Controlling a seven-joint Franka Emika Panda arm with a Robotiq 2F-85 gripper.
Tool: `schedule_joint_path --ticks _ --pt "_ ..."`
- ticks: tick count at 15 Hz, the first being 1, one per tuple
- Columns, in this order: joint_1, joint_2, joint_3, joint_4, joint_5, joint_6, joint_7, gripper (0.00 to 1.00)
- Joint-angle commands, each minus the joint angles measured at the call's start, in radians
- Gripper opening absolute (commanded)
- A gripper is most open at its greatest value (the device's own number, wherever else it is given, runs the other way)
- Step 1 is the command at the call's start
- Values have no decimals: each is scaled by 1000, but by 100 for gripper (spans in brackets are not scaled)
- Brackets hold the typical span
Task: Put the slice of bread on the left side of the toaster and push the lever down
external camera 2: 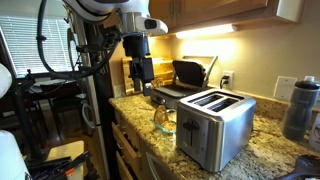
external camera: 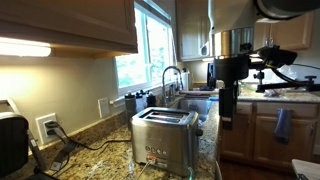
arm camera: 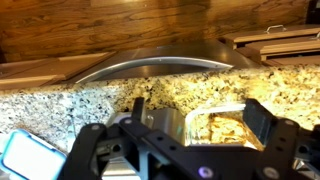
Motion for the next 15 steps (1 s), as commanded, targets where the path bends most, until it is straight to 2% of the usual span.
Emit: schedule_joint_path --ticks 1,4,15 --pt "42 72 34 47 22 48 64 100" --pt "69 107 52 81 32 62 68 100" --pt "64 103 38 66 20 49 56 100"
